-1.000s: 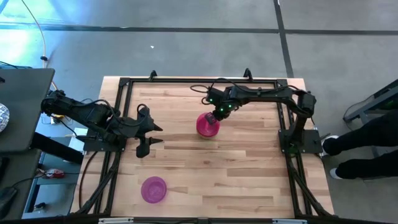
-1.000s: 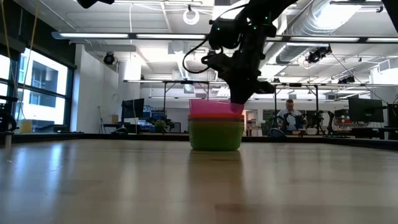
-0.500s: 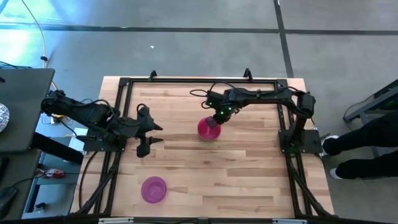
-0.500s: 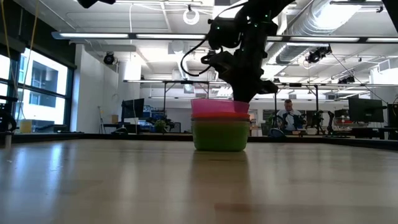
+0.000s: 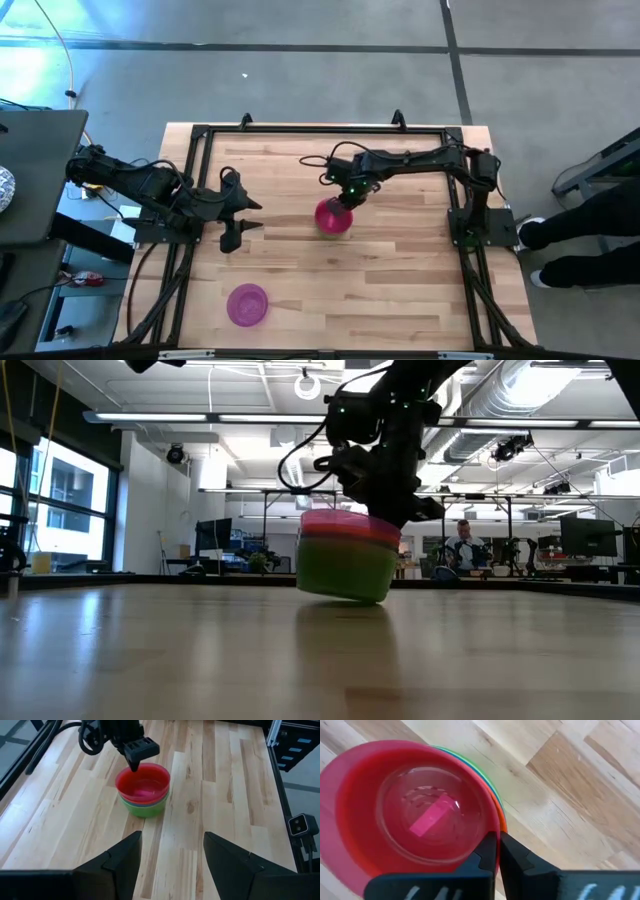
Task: Nest bowls inside each other
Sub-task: Stack the pink bowl on top of the red bowl, then stack the violet bowl on top of the pink bowl
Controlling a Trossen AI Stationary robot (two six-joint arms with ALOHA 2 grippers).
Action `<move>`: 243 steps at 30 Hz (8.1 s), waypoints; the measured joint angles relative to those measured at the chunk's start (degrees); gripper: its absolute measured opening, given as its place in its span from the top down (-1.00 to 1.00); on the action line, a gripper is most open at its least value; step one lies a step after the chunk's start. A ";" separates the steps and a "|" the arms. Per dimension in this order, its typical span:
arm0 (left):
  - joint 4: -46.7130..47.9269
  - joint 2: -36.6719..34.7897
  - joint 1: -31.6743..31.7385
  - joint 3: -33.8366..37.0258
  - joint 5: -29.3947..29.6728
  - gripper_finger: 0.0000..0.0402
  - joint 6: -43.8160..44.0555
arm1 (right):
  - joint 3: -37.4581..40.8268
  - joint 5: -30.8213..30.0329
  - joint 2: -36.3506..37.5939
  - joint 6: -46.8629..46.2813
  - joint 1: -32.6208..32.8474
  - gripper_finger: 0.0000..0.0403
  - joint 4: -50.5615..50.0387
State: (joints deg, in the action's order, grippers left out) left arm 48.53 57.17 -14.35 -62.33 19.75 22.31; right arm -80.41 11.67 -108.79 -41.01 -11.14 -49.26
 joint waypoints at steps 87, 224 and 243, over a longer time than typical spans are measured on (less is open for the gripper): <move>-15.99 28.42 -11.76 14.85 -28.59 0.14 13.72 | -13.45 2.55 22.27 39.57 12.81 0.30 21.71; 7.73 58.58 32.46 -40.11 -24.44 1.00 -15.04 | -13.41 -5.14 29.39 37.56 20.79 0.30 14.35; 9.75 64.67 31.27 -40.22 -25.99 1.00 -17.27 | -13.41 -5.12 29.39 37.39 20.79 0.30 14.26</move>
State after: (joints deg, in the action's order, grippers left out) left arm 58.28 121.84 16.92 -102.54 -6.24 5.04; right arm -93.82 6.55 -79.40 -3.62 9.65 -35.00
